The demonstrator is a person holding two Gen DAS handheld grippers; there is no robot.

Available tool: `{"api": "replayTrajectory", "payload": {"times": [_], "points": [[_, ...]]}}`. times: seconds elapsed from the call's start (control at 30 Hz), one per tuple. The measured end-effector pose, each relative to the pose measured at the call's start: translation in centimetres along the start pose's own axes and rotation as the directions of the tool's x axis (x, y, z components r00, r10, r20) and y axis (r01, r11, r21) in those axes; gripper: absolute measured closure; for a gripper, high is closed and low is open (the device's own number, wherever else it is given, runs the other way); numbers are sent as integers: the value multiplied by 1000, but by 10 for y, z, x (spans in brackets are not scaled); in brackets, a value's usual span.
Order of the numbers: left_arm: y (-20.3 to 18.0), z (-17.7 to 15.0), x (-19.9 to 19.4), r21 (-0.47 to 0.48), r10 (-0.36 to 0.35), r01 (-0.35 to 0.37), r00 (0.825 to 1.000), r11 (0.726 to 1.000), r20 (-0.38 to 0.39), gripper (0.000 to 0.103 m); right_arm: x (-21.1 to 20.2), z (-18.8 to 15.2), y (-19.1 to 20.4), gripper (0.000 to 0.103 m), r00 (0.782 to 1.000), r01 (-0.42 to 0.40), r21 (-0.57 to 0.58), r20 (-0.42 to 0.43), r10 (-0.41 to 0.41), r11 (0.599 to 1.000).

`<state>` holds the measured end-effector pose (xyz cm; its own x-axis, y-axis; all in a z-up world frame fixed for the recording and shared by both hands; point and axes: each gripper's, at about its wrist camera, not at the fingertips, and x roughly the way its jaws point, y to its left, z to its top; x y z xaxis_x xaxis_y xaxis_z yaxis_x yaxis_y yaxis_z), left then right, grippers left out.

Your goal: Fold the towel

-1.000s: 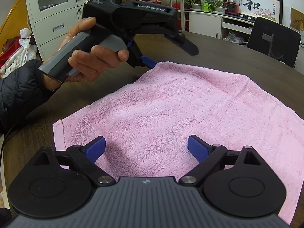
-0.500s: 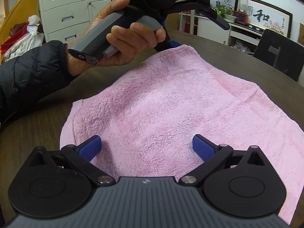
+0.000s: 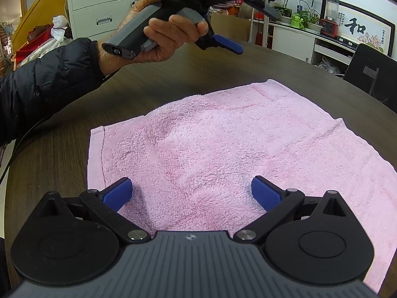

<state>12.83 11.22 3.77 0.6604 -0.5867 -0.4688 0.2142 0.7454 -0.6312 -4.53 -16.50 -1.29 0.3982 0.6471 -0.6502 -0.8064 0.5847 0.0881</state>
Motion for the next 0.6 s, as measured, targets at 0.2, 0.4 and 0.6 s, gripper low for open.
{"api": "replayTrajectory", "payload": {"times": [0.2, 0.4, 0.6], "points": [[-29, -36, 2, 133, -17, 31, 994, 991, -106, 0, -23, -3, -24, 1, 998, -37, 179, 66, 25, 983], [-46, -74, -36, 255, 19, 15, 991, 967, -131, 0, -70, -23, -40, 0, 983, 70, 288, 144, -115, 955], [-61, -122, -80, 434, 99, -49, 991, 899, -92, 0, -127, -75, -29, 0, 931, 245, 403, 157, -330, 882]]}}
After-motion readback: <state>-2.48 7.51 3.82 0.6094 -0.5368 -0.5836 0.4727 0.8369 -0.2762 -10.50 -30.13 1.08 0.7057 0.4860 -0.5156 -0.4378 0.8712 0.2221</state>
